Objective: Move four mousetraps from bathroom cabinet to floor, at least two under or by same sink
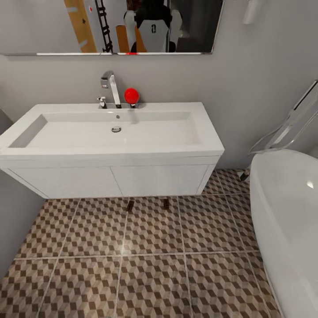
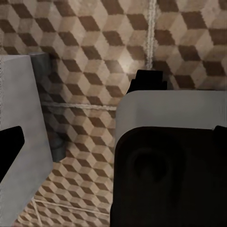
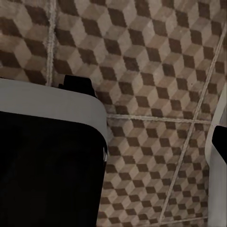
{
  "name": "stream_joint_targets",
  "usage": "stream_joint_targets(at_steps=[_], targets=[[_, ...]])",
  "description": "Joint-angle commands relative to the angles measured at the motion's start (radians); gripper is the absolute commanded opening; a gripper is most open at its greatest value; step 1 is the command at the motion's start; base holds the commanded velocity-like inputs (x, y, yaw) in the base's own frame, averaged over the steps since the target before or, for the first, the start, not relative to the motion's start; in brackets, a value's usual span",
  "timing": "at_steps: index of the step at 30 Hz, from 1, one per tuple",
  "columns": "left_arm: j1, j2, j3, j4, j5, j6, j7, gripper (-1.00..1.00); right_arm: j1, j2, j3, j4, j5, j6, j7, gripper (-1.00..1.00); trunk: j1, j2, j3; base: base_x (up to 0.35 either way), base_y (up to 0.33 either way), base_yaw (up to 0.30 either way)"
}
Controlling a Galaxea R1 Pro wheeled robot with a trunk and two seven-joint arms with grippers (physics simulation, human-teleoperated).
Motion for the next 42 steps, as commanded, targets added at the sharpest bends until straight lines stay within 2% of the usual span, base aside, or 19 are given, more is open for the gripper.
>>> stream_joint_targets(at_steps=[1,42], targets=[[0.0,0.0,-0.009,-0.001,0.01,-0.003,0.005,1.0,-0.001,0.001,0.009,0.004,-0.01,-0.007,0.0,1.0,-0.004,0.007,0.003,0.0,0.0,0.0],[0.0,0.002,-0.008,0.001,0.01,-0.003,0.005,1.0,-0.001,0.001,0.009,0.004,-0.01,-0.008,0.0,1.0,-0.161,0.294,0.131,0.0,0.0,0.0]])
